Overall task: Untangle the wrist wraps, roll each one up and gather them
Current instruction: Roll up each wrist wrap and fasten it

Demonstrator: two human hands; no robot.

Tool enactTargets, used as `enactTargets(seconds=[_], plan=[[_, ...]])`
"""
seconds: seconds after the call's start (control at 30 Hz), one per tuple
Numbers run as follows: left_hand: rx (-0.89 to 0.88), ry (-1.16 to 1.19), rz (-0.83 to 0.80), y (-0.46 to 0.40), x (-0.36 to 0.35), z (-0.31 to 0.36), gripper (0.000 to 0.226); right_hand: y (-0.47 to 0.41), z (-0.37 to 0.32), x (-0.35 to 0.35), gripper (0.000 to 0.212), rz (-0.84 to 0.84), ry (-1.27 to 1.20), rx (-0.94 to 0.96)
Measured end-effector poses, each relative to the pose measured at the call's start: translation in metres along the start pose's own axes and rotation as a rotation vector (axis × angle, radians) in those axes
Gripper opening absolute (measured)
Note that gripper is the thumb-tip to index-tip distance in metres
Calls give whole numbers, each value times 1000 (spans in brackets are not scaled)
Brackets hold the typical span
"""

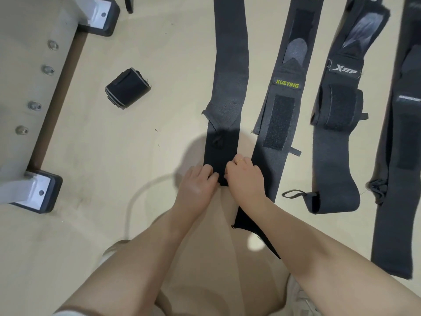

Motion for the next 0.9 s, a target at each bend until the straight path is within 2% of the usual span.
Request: enactTargets(seconds=[0.07, 0.17, 0.2, 0.3, 0.37, 0.4, 0.47, 0.57, 0.63, 0.73, 0.8, 0.87, 0.9], plan=[[-32, 55, 74, 12, -7, 0, 29, 0, -1, -1, 8, -33, 5, 15], [22, 108, 135, 16, 1, -10, 36, -1, -9, 2, 34, -16, 1, 93], [33, 129, 165, 14, 3, -11, 34, 2, -11, 0, 34, -43, -29, 102], [29, 144, 187, 5, 12, -12, 35, 13, -9, -15, 12, -158, -57, 170], [9, 138, 205, 2, 14, -12, 38, 18, -8, -16, 21, -182, -57, 220], [2, 144, 200, 1, 14, -12, 38, 18, -10, -10, 26, -180, -107, 206], [22, 135, 190, 0, 10, -16, 33, 14, -9, -7, 30, -136, -32, 221], [75, 151, 149, -1, 5, -22, 27, 8, -8, -4, 11, -105, -55, 149], [66, 144, 162, 0, 7, -20, 15, 10, -1, -4, 10, -81, -126, 48], [13, 97, 168, 0, 7, -17, 30, 10, -4, 0, 26, -4, -72, 50], [-10, 55, 196, -5, 3, -19, 26, 9, -8, 3, 29, -2, 4, 52], [-37, 47, 110, -17, -1, -18, 39, 7, -5, 3, 23, -4, 7, 40], [-36, 46, 12, -23, -5, -18, 46, 4, -2, 4, 23, -4, -44, 13]])
Point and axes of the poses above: each hand's wrist, its own y-axis away from the middle knuckle, its own x-axis out of the back of the hand, z = x × y, the point moved 10 cm from there along -y, towards the middle knuckle, and after that the axes turned 15 degrees about -y, right-handed, at the moved point
